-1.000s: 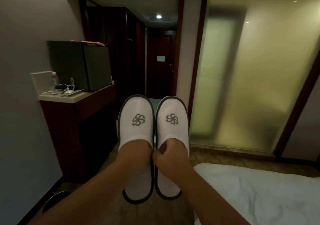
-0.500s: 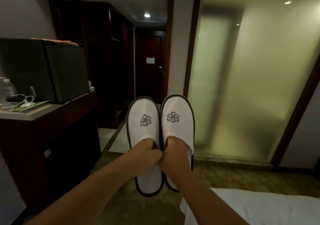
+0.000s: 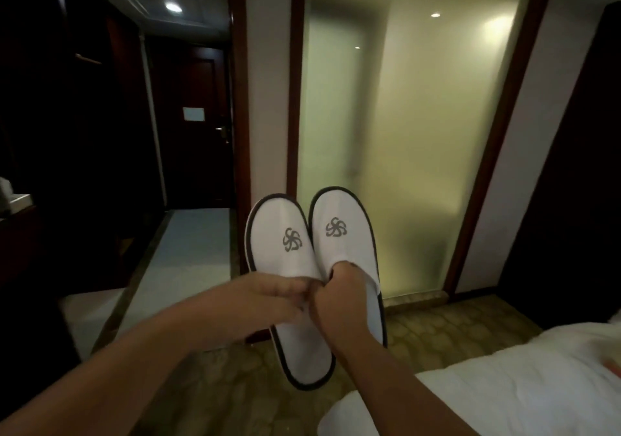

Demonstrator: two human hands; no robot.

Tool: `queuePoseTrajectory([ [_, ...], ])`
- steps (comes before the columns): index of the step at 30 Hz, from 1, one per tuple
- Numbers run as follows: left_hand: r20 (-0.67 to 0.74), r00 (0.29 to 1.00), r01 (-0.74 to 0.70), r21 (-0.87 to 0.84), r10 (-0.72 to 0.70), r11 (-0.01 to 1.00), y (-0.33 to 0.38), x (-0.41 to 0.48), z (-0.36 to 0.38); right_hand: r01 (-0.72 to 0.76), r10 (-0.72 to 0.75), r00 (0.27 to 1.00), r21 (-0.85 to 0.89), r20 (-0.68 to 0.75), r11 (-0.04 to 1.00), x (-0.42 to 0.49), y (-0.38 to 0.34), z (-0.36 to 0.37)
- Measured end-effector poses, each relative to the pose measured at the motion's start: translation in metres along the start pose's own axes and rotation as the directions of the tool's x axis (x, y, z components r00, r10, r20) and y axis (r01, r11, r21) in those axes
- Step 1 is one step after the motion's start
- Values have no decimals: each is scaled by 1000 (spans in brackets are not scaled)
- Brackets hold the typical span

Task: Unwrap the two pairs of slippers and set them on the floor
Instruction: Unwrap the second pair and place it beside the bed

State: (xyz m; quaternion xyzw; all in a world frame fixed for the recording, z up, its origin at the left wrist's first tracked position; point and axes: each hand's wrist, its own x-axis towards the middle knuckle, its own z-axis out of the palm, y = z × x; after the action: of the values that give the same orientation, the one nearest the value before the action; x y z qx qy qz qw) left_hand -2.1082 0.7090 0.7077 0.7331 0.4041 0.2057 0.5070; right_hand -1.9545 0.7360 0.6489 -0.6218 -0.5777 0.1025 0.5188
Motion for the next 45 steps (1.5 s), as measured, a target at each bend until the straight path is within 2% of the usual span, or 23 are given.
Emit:
queuePoseTrajectory([
  [2,-65,998,-28,-15,27,999,2,16,-36,-31,28,999,-75,-38,997,23,2,13],
  [4,-232,960,-156,27,158,987,3,40,-66,-73,70,997,-72,-44,995,42,11,25],
  [6,-400,846,-282,226,352,933,3,66,-89,-73,67,990,-44,-127,996,55,18,37],
  [7,-445,785,-293,347,432,891,3,82,-99,-55,42,986,-73,-161,996,61,21,43],
  [8,-461,740,-280,451,490,847,2,99,-108,-30,4,983,-137,-183,990,68,25,50],
  [10,-453,705,-216,596,546,774,-3,139,-124,8,-53,978,-218,-201,976,88,35,63],
  [12,-460,732,-109,650,503,752,-11,186,-139,0,-44,976,-201,-215,980,112,48,74],
  [15,-499,809,54,589,311,806,-27,252,-153,-12,-23,975,-153,-222,988,146,74,95],
  [17,-558,808,164,520,189,838,-40,294,-163,2,-36,970,-141,-241,990,173,92,109],
  [19,-569,811,195,485,138,853,-53,332,-176,21,-55,961,-127,-272,992,205,109,122],
  [23,-530,846,122,299,58,947,-70,405,-207,76,-115,943,-137,-311,988,275,143,144],
  [26,-544,838,110,230,34,967,-83,455,-221,66,-98,958,-126,-269,990,323,164,153],
  [33,-564,813,-17,223,144,975,-86,551,-227,125,-181,946,-212,-270,969,413,204,147],
  [39,-483,863,-96,131,149,987,-96,653,-227,-27,-87,949,-352,-303,936,473,251,148],
  [45,-334,931,-157,2,148,988,-111,755,-234,-225,44,941,-523,-335,822,530,276,160],
])
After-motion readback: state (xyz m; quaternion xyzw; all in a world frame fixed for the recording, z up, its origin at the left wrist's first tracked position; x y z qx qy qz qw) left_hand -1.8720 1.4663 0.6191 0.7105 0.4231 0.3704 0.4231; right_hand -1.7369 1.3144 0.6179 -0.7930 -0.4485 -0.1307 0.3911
